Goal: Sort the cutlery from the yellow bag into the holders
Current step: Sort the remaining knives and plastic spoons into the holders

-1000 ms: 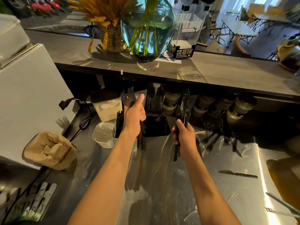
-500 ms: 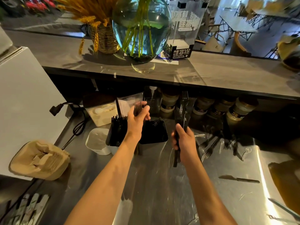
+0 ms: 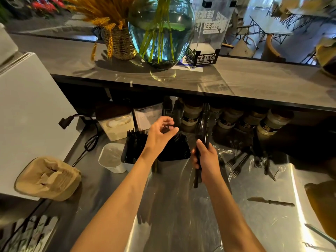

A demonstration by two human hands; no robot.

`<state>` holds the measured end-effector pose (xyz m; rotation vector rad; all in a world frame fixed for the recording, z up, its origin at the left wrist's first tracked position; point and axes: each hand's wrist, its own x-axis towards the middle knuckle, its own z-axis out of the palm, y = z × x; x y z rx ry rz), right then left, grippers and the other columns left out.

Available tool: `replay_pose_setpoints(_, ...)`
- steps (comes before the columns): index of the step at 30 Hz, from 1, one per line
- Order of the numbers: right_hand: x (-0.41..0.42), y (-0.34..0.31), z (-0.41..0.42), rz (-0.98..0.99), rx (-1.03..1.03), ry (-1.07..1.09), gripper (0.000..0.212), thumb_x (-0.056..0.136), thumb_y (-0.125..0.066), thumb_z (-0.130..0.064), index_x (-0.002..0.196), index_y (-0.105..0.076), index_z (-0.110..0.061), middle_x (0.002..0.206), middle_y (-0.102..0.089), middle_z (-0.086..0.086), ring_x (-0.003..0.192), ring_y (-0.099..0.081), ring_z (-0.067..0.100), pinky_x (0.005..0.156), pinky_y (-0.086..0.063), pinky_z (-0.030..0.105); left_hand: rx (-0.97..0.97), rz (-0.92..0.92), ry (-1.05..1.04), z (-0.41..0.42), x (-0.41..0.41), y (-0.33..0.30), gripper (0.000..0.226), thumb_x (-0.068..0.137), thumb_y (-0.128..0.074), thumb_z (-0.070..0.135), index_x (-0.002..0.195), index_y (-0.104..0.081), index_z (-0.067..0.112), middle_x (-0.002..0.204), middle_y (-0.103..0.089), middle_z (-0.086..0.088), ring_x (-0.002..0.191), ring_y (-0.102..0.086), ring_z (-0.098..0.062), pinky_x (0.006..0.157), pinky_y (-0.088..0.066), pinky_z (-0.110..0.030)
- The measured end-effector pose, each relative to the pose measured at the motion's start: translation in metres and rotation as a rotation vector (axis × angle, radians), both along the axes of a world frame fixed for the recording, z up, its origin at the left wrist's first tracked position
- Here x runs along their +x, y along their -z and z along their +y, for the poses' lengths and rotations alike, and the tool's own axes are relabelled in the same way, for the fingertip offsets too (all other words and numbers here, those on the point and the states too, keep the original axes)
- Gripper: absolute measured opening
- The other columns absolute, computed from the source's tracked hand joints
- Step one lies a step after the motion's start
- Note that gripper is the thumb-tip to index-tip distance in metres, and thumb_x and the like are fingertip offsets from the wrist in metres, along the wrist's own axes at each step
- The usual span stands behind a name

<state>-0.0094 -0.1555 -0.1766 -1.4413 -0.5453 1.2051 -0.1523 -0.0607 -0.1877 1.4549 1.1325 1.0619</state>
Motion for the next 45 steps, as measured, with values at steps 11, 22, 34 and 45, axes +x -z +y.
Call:
replay_pose_setpoints(11,-0.004,-0.003,-0.001,0.009,0.012,-0.030,0.017,0.105,-0.050,-0.022,0.093,-0.051,-0.010,0.064,-0.055,0.000,0.046,-0.039,0.012,0.039,-0.029,0.023,0.177,1.114,0.220,-0.003,0.022,0.041,0.058,0.106,-0.023,0.042,0.157,-0.022,0.014,0.160,-0.031,-0.007,0.149,-0.024,-0.026,0.119,-0.027,-0.041)
replay_pose_setpoints(22,-0.003,-0.021,-0.013,0.125,0.112,-0.222,0.023,0.105,-0.049,-0.024,0.088,-0.059,-0.011,0.063,-0.045,0.006,0.046,-0.031,0.013,0.039,-0.022,0.023,-0.229,-0.085,0.035,-0.015,0.021,-0.036,0.037,0.106,-0.039,0.040,0.105,-0.070,0.018,0.107,-0.075,-0.006,0.100,-0.069,-0.018,0.090,-0.053,-0.035)
replay_pose_setpoints(34,-0.023,-0.028,-0.025,0.083,0.015,-0.465,0.025,0.105,-0.049,-0.024,0.109,-0.058,-0.001,0.062,-0.056,0.005,0.041,-0.037,0.010,0.037,-0.030,0.019,-0.266,-0.139,0.091,-0.037,-0.020,-0.058,0.024,0.097,-0.063,0.014,0.096,-0.068,-0.009,0.091,-0.077,-0.011,0.085,-0.075,-0.025,0.066,-0.061,-0.034)
replay_pose_setpoints(45,-0.042,-0.034,-0.022,0.104,0.041,-0.531,0.028,0.106,-0.046,-0.029,0.104,-0.060,-0.005,0.077,-0.057,0.017,0.049,-0.039,0.016,0.040,-0.031,0.021,-0.318,-0.266,-0.041,-0.042,-0.053,-0.056,0.006,0.094,-0.065,0.010,0.098,-0.069,0.007,0.094,-0.073,-0.014,0.091,-0.073,-0.028,0.076,-0.062,-0.039)
